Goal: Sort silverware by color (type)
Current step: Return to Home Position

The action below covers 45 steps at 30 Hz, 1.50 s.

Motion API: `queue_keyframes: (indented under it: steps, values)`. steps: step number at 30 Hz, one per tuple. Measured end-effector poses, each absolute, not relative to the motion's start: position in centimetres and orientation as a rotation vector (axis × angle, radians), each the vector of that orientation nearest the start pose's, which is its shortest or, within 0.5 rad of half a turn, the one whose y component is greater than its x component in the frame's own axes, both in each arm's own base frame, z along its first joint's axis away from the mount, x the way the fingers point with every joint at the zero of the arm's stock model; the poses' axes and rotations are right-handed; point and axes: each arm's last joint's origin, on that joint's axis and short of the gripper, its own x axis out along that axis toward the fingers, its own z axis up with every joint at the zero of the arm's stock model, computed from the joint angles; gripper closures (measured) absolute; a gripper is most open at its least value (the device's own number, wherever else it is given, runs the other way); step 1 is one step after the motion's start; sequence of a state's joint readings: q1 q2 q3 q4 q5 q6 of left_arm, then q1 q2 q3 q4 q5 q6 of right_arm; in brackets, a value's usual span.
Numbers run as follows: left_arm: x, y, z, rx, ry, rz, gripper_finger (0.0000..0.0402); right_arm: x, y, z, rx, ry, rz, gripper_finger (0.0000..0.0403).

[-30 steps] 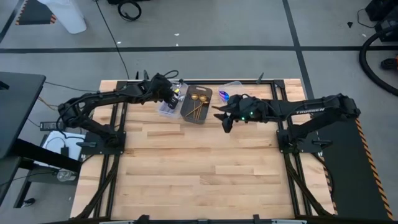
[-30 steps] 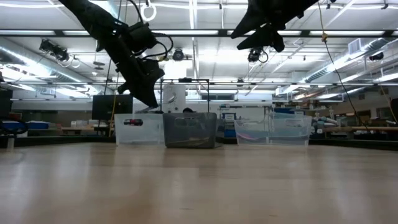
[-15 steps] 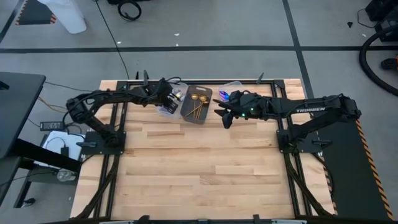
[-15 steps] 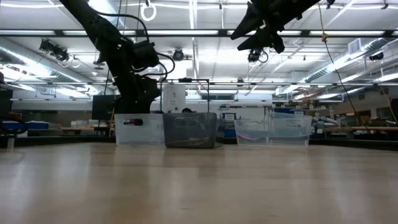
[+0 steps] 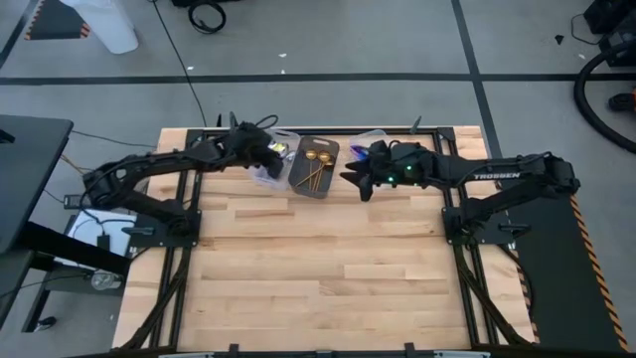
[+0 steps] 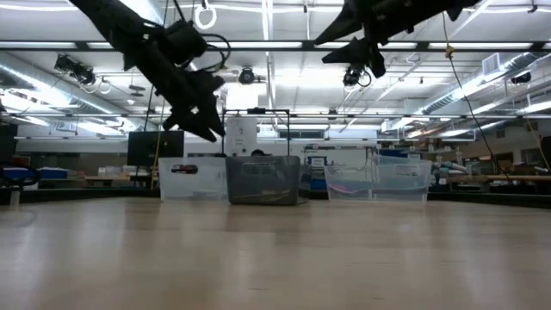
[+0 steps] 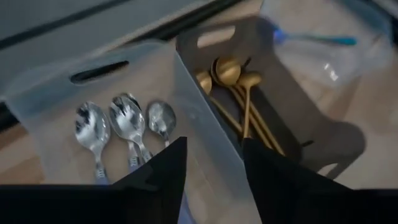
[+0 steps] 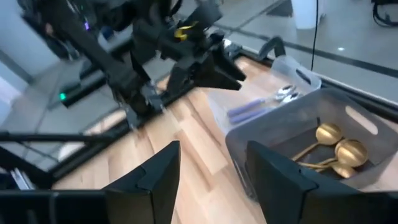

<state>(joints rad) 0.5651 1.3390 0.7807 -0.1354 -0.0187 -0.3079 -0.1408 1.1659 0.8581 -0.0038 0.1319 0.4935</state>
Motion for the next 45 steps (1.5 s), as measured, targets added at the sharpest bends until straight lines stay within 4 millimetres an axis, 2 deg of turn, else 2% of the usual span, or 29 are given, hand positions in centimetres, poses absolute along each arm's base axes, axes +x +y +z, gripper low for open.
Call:
queue_keyframes:
  steps: [5, 10, 13, 19, 23, 28, 35, 40, 45]
  values:
    - [21.2, 13.4, 23.4, -0.467, 0.502, 0.659, 0.0255, 23.8, -4.5, 29.8, 0.500, 0.180, -0.363, 0.0221]
    - [19.1, 12.1, 24.1, -0.494, 0.398, 0.663, 0.0260, 21.0, -5.4, 30.1, 0.501, 0.103, -0.412, 0.0236]
    - [17.8, 11.3, 23.5, -0.529, 0.328, 0.666, 0.0260, 19.0, -6.0, 29.5, 0.507, 0.067, -0.454, 0.0242]
    - [15.3, 9.7, 21.8, -0.638, 0.175, 0.667, 0.0260, 15.6, -6.4, 27.0, 0.606, -0.023, -0.516, 0.0247]
    - [13.9, 8.8, 21.8, -0.657, 0.113, 0.658, 0.0260, 13.6, -6.1, 26.3, 0.636, -0.091, -0.541, 0.0248]
    - [12.4, 8.0, 22.2, -0.644, 0.099, 0.695, 0.0260, 11.3, -5.8, 26.5, 0.631, -0.168, -0.628, 0.0248]
    - [10.9, 7.2, 22.7, -0.619, 0.062, 0.756, 0.0260, 8.3, -4.9, 26.4, 0.604, -0.309, -0.723, 0.0248]
    - [10.5, 6.5, 23.2, -0.594, 0.028, 0.739, 0.0260, 7.1, -4.3, 25.0, 0.635, -0.393, -0.715, 0.0248]
    - [10.8, 6.0, 22.9, -0.589, 0.076, 0.699, 0.0260, 6.6, -4.2, 22.9, 0.657, -0.469, -0.706, 0.0248]
